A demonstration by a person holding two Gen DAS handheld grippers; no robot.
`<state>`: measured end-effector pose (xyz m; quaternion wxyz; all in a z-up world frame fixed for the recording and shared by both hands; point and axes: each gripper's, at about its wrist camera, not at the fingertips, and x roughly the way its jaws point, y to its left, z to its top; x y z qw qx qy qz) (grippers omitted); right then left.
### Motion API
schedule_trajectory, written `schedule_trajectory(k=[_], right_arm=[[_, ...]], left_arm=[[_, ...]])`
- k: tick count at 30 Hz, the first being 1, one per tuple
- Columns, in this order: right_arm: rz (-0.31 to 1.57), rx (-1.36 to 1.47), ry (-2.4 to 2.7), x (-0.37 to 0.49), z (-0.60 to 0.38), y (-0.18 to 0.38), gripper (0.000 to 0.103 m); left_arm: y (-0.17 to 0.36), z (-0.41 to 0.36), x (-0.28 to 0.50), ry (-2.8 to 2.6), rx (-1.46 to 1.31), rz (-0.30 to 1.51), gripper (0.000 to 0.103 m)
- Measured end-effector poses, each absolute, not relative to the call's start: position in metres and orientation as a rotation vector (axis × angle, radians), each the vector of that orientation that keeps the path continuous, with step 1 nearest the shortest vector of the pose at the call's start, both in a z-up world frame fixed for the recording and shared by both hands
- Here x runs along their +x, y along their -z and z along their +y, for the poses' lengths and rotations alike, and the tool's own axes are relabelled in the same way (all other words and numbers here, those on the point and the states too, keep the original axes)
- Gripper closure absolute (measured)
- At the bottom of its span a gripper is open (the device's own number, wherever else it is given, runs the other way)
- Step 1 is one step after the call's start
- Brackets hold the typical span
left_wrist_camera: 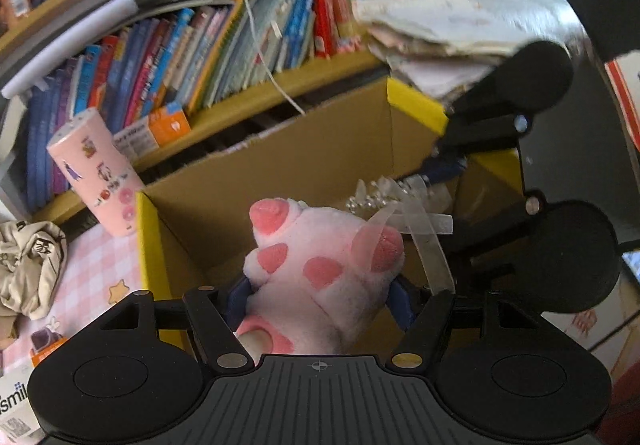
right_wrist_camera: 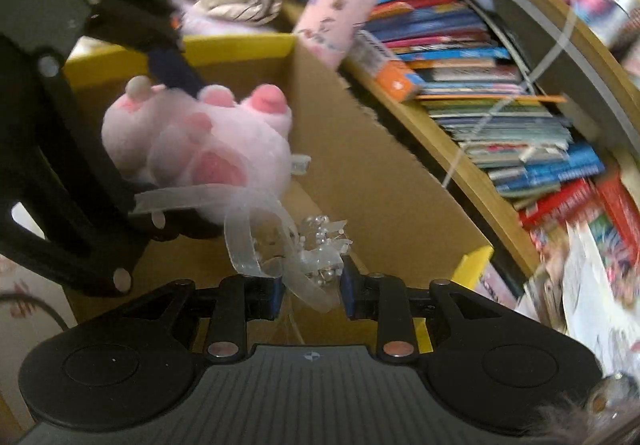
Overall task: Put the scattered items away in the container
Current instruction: 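Lower both held items into the yellow box and open both tools, then withdraw both tools from the yellow box back over the table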
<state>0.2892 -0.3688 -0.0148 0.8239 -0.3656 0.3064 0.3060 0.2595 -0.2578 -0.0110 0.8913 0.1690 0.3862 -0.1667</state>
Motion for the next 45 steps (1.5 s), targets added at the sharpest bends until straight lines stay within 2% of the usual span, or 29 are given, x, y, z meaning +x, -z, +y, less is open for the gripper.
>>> schedule_trajectory(k=[8, 11, 18, 20, 24, 34, 38, 45], right_arm=[[0.687, -0.801, -0.718, 0.295, -0.367, 0.024, 0.076], [0.691, -0.803, -0.729, 0.298, -0.366, 0.025, 0.075], [0.676, -0.809, -0.735, 0.297, -0.367, 0.022, 0.060], [0.668, -0.806, -0.732, 0.296, -0.369, 0.020, 0.050], [0.645, -0.806, -0.717, 0.293, -0.371, 0.013, 0.039], [0.600, -0.789, -0.647, 0.278, -0.384, -0.002, 0.028], [0.555, -0.802, -0.564, 0.268, -0.389, -0.009, 0.014], [0.464, -0.870, -0.445, 0.253, -0.399, -0.016, 0.012]], left_arm=[[0.022, -0.258, 0.267, 0.335, 0.354, 0.860, 0.034], [0.024, -0.256, 0.268, 0.331, 0.333, 0.876, 0.031], [0.024, -0.255, 0.265, 0.311, 0.329, 0.865, 0.027], [0.022, -0.254, 0.263, 0.311, 0.327, 0.858, 0.026], [0.009, -0.253, 0.256, 0.319, 0.324, 0.807, 0.018], [-0.010, -0.251, 0.232, 0.302, 0.302, 0.729, 0.016], [-0.016, -0.250, 0.219, 0.284, 0.286, 0.701, 0.015], [-0.023, -0.239, 0.200, 0.242, 0.224, 0.668, 0.015]])
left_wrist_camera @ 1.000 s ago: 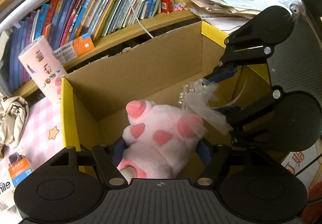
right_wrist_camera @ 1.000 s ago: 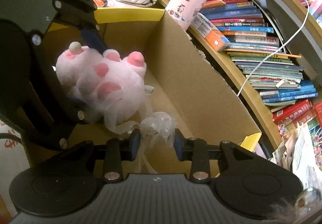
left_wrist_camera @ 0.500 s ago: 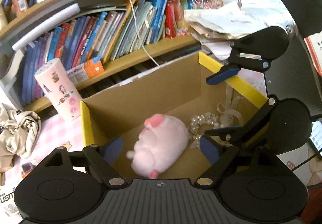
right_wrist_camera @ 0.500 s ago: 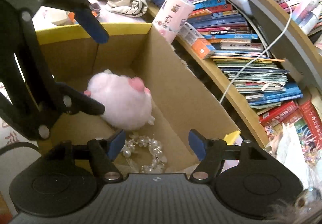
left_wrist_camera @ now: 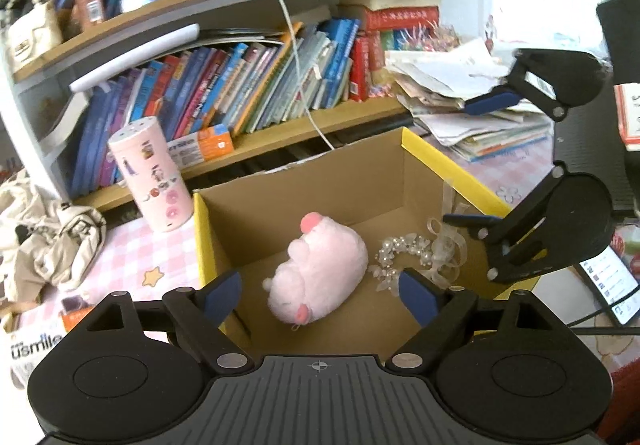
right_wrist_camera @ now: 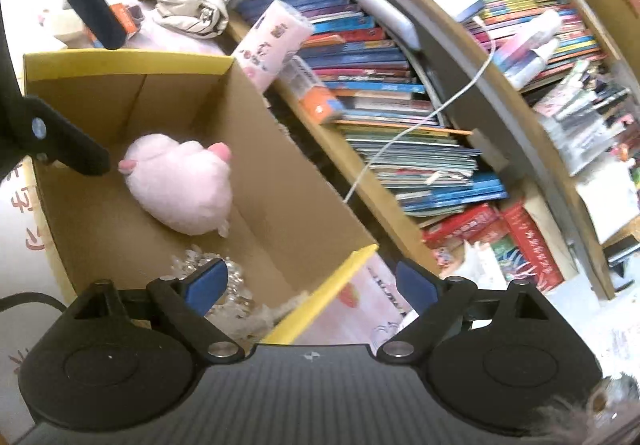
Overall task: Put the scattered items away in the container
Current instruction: 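Withdraw both tools from the yellow box back over the table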
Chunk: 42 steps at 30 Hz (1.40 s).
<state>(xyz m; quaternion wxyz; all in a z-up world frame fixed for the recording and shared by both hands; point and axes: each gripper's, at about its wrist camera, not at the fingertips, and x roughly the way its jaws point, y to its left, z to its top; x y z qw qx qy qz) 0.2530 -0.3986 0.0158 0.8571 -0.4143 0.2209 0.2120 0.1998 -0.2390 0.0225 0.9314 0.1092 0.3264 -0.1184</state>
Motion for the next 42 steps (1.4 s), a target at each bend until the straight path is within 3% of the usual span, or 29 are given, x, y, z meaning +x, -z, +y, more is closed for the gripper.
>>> schedule_trajectory(k=[12, 42], right_arm=[[0.470, -0.586, -0.407, 0.241, -0.427, -0.037, 0.012], [0.545, -0.287, -0.226, 0.164, -0.411, -0.043, 0.012]], left_arm=[[-0.020, -0.238, 0.188, 0.240, 0.175, 0.668, 0.015], [-0.033, -0.195, 0.125, 0.331, 0.165, 0.585, 0.014]])
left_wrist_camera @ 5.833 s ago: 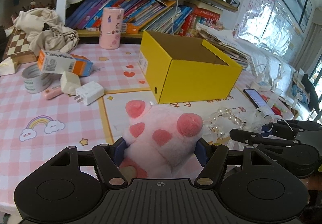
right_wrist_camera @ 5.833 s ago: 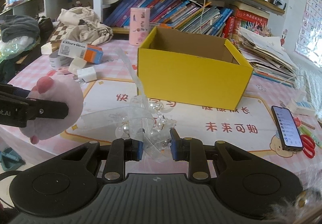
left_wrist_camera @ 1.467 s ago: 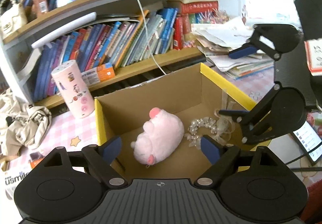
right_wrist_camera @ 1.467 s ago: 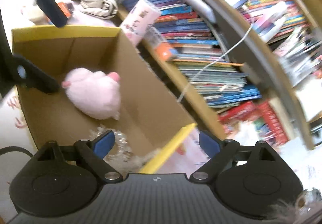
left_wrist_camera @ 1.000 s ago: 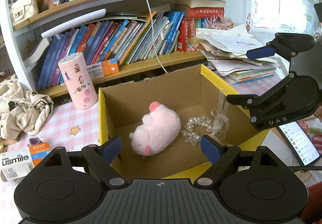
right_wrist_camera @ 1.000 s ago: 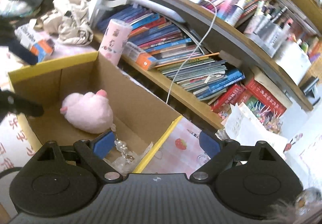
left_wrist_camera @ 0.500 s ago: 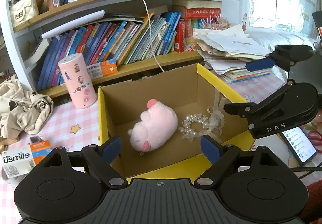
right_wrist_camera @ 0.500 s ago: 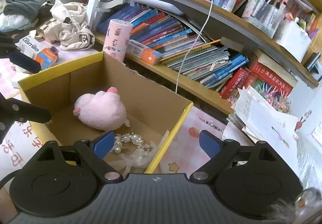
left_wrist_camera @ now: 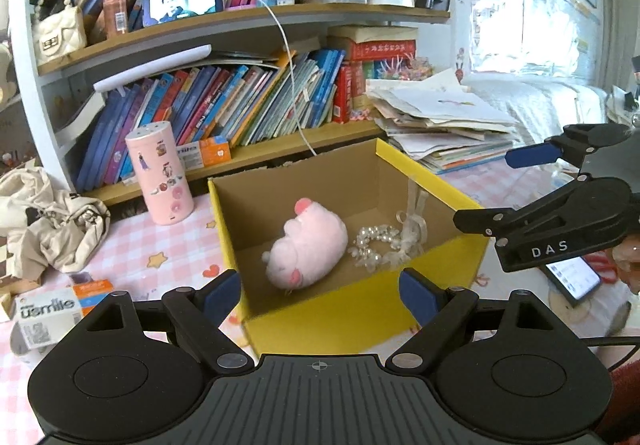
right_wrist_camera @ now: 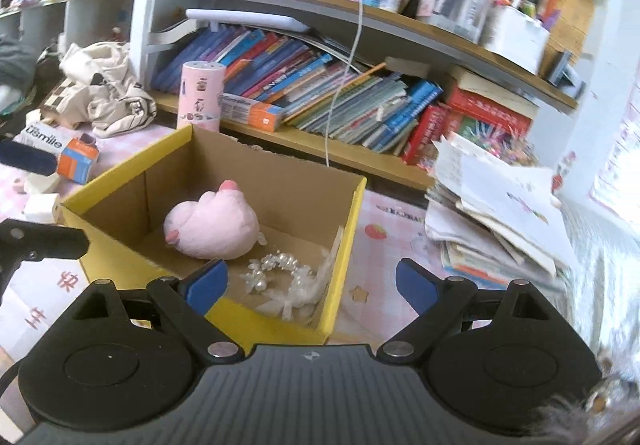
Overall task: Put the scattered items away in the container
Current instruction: 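Withdraw both tools from the yellow box back over the table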
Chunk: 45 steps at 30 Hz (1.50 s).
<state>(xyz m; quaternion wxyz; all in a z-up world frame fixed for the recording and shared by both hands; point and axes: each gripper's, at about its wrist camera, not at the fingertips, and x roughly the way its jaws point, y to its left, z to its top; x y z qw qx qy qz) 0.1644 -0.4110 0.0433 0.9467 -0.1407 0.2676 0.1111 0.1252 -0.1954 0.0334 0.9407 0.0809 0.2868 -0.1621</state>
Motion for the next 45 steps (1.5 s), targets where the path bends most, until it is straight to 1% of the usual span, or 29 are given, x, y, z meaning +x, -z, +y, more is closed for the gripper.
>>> schedule_trajectory(k=[5, 12, 16, 22, 30, 39, 45], right_arm=[[0.563, -0.235, -0.180, 0.133, -0.391, -0.040, 0.012], [0.600, -0.177, -0.123, 0.094, -0.358, -0.026, 0.012], [0.639, -0.095, -0.076, 0.079, -0.342, -0.014, 0.010], [0.661, -0.047, -0.019, 0.066, -0.323, -0.005, 0.010], [0.685, -0.065, -0.041, 0.055, -0.294, 0.002, 0.004], [0.709, -0.127, -0.099, 0.052, -0.268, 0.004, 0.000], [0.717, -0.146, -0.150, 0.053, -0.255, 0.004, 0.000]], left_arm=[[-0.032, -0.172, 0.100, 0.350, 0.150, 0.589, 0.011], [-0.026, -0.138, 0.075, 0.340, 0.133, 0.607, 0.010], [-0.017, -0.118, 0.065, 0.299, 0.105, 0.637, 0.010], [-0.007, -0.079, 0.053, 0.240, 0.038, 0.679, 0.009], [0.004, -0.047, 0.041, 0.181, -0.002, 0.728, 0.009], [0.010, -0.031, 0.031, 0.157, -0.025, 0.759, 0.008], [0.014, -0.019, 0.025, 0.120, -0.046, 0.777, 0.008]])
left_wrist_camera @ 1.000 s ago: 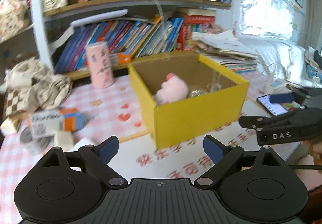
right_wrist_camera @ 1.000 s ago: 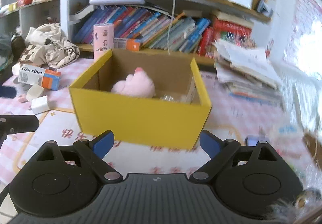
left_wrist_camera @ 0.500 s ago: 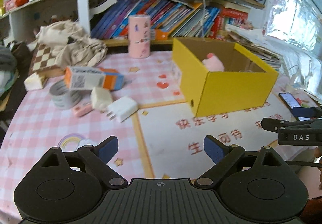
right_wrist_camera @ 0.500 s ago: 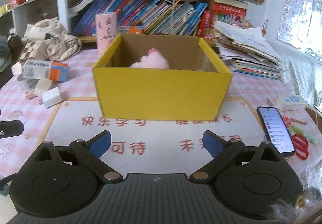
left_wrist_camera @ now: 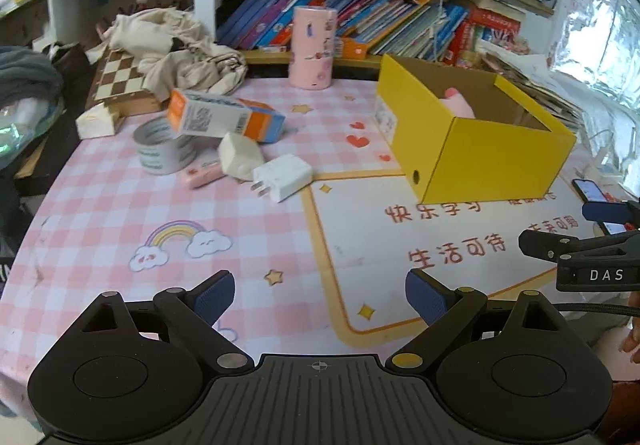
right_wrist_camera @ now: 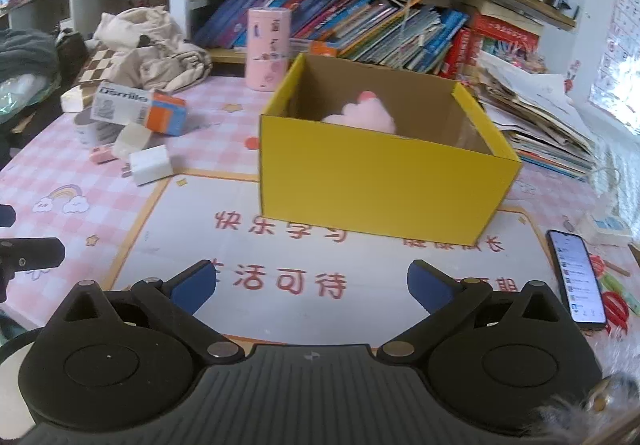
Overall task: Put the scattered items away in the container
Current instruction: 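Withdraw both tools from the yellow box back over the table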
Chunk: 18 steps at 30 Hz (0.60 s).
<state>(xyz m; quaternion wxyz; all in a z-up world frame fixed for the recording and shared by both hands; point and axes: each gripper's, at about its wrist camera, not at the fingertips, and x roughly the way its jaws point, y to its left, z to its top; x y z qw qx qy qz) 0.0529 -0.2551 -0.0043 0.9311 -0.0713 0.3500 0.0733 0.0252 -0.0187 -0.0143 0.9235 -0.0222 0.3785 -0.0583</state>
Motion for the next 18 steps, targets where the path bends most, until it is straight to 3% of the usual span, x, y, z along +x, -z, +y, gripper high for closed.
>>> schedule_trajectory(k=[18], right_arm=[[0.726, -0.207, -0.303, 0.051, -0.215, 0.003, 0.000]], left_arm=[[0.012, 0.008, 0.010, 0.049, -0.073, 0.760, 0.008]])
